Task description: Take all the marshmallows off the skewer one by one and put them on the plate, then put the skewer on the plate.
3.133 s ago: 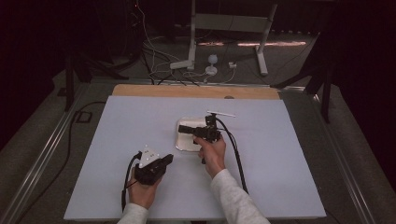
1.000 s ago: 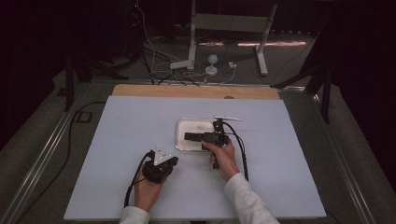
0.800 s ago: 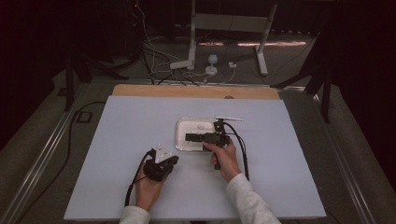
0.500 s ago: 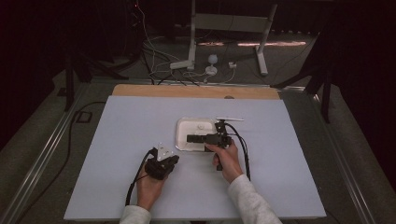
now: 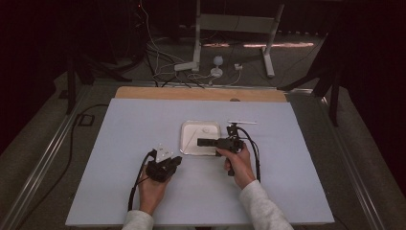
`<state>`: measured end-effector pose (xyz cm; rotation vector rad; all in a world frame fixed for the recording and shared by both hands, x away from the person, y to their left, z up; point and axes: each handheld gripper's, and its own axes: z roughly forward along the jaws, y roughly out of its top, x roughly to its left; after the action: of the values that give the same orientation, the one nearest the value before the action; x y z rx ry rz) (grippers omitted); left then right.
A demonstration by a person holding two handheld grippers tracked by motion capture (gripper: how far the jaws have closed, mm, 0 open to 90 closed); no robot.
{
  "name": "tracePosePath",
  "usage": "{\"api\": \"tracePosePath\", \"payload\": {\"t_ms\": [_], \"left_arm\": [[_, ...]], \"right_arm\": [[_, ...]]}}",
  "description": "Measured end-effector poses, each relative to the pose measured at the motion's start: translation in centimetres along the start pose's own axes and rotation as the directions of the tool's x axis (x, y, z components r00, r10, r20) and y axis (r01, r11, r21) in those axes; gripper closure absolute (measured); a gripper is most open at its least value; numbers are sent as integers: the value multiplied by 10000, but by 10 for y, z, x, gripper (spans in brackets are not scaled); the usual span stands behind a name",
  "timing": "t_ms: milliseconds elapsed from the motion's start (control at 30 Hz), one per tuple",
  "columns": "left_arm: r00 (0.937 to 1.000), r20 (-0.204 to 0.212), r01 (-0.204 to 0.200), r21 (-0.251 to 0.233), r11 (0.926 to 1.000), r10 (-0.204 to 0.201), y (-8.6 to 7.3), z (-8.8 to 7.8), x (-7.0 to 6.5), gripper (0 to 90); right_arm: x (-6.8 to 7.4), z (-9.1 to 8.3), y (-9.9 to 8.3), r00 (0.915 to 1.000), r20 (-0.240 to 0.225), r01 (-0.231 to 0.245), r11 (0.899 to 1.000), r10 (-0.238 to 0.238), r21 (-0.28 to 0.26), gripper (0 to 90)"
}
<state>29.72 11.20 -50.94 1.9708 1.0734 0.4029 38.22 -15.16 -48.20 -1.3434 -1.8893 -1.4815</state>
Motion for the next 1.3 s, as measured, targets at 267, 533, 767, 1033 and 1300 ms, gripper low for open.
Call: {"api": "tracePosePath", "payload": {"t_ms": [267, 533, 767, 1033, 1300], "left_arm": [[9994, 46, 353, -383, 9986, -351, 14, -5, 7, 896], [9975, 81, 707, -588, 9958, -704, 30, -2, 8, 895], [9935, -20, 1139, -601, 9917, -1142, 41, 8, 11, 890], [9889, -260, 1457, -248, 9890, -1464, 48, 31, 11, 887], [9835, -577, 1740, 449, 9837, -1713, 52, 60, 9, 877]], "right_arm": [[13, -13, -6, 9892, 252, 1449, 9893, -1444, -178, 309], [19, -26, -12, 9701, 652, 2355, 9716, -2337, -218, 243], [18, -42, -19, 9646, 972, 2502, 9672, -2451, -444, 217], [14, -66, -29, 9547, 1284, 2793, 9572, -2684, -757, 208], [13, -86, -34, 9455, 1599, 3004, 9493, -2836, -927, 195]]}}
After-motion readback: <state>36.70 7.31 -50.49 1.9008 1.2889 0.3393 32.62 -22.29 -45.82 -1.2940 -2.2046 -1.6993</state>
